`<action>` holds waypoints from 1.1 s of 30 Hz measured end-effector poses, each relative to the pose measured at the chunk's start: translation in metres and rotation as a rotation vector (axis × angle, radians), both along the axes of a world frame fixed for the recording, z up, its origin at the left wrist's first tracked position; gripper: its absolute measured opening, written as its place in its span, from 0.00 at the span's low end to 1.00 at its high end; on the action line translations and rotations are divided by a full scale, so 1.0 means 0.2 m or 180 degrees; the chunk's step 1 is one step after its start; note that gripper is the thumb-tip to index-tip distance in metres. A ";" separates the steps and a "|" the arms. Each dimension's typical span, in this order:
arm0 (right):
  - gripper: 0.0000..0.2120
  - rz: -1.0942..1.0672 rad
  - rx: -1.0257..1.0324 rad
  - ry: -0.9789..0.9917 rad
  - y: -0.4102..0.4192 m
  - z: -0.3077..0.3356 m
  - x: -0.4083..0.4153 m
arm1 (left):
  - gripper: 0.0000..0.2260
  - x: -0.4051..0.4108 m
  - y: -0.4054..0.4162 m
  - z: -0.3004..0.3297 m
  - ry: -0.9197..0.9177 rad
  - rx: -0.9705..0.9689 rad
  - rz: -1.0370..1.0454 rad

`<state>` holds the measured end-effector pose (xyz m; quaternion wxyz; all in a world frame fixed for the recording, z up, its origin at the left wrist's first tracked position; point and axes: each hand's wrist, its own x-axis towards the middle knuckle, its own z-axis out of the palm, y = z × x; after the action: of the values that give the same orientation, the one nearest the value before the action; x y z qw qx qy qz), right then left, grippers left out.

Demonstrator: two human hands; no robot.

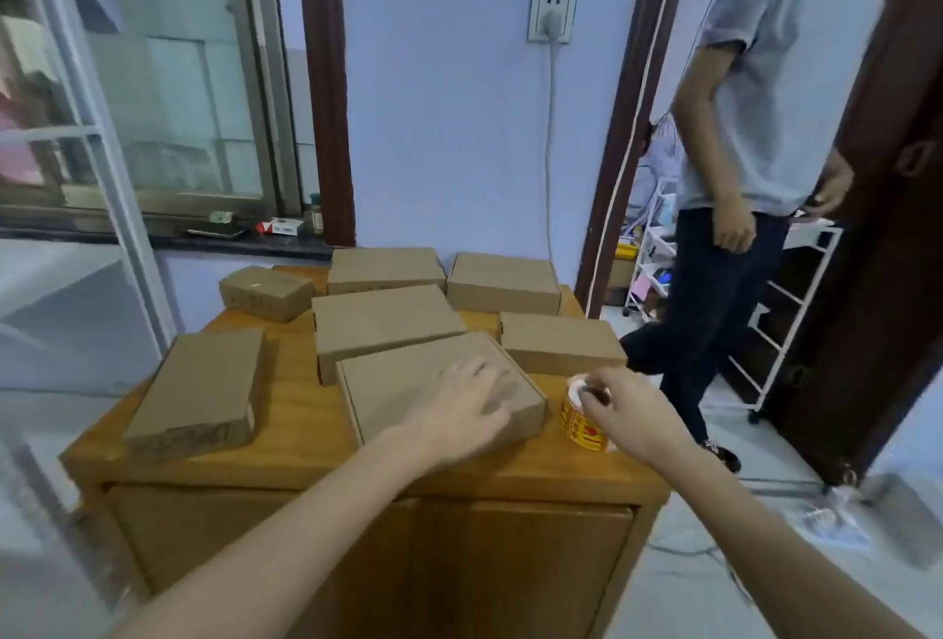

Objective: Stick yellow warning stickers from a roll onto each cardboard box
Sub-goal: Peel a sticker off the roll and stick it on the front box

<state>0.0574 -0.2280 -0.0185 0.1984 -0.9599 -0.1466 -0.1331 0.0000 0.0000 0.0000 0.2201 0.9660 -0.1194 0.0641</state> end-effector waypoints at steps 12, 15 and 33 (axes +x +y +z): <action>0.18 0.0091 -0.1325 0.0201 -0.05 -0.08 0.06 | 0.19 0.12 -0.07 -0.09 -0.0201 0.0117 -0.0114; 0.13 -0.0004 -0.1332 0.0384 -0.01 -0.07 0.10 | 0.18 0.15 -0.03 -0.09 -0.0268 0.0122 -0.0094; 0.09 0.0287 0.1562 0.0393 0.26 0.12 0.07 | 0.14 0.31 -0.09 -0.10 -0.0442 -0.1093 -0.0407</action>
<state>0.0713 -0.1763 0.0053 0.4398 -0.8818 -0.1402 -0.0968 0.0614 -0.0174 -0.0204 0.3765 0.8980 -0.1827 0.1360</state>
